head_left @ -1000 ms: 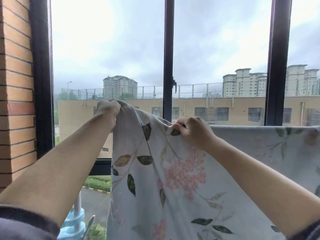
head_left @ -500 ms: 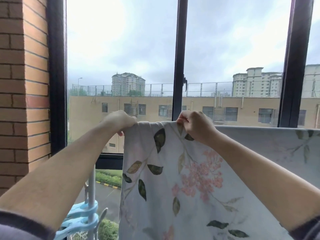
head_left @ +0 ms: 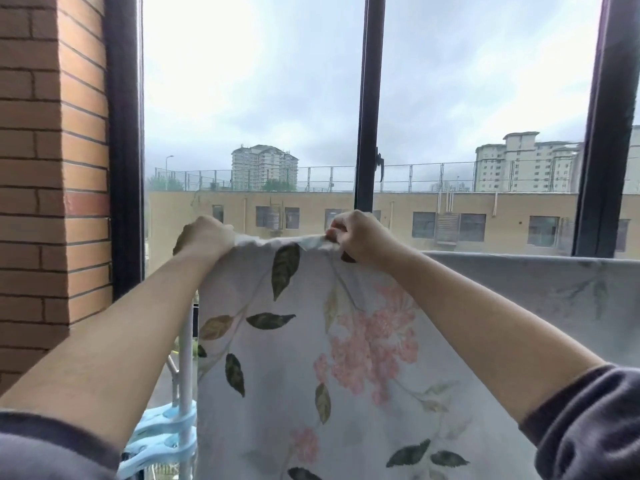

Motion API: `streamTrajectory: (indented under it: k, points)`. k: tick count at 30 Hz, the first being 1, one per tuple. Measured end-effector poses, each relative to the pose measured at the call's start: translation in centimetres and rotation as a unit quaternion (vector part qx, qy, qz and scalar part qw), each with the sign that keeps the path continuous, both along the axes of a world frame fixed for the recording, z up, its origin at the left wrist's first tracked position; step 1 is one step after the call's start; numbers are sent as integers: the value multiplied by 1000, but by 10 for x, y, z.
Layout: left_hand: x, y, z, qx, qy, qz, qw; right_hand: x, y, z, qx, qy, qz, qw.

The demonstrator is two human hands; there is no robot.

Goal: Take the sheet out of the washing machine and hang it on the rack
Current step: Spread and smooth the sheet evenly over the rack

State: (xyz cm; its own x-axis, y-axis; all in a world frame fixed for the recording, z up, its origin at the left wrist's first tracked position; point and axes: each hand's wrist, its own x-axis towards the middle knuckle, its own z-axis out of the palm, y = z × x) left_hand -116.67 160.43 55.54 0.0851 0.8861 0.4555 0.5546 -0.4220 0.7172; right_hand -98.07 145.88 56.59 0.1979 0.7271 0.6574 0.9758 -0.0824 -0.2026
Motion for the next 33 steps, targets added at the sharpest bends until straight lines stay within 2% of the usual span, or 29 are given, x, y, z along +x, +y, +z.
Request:
streamTrajectory:
  k: [3, 8, 11, 16, 19, 25, 30, 33]
  points:
    - [-5, 8, -9, -96, 20, -35, 995, 5, -8, -11, -13, -17, 5, 1000]
    - [-17, -2, -24, -120, -56, -139, 981, 9, -39, -16, -9, -76, -3, 997]
    - [-32, -13, -35, -93, -94, -159, 978, 14, -51, -27, -7, -107, -7, 994]
    - [-35, -27, -46, -24, -270, -175, 946, 14, -39, -36, 105, -61, 0, 993]
    - [-33, -28, -37, 21, -284, -138, 949, 7, -31, -31, 126, -99, -63, 985]
    - [-49, -12, 24, 128, -301, -57, 943, -20, -5, 15, 203, -48, -67, 976]
    - [-73, 10, 41, 118, -297, 16, 947, -46, 27, 26, 132, -64, -45, 988]
    - [-83, 30, 17, 5, -276, -19, 961, -58, 36, 14, 20, -70, 22, 997]
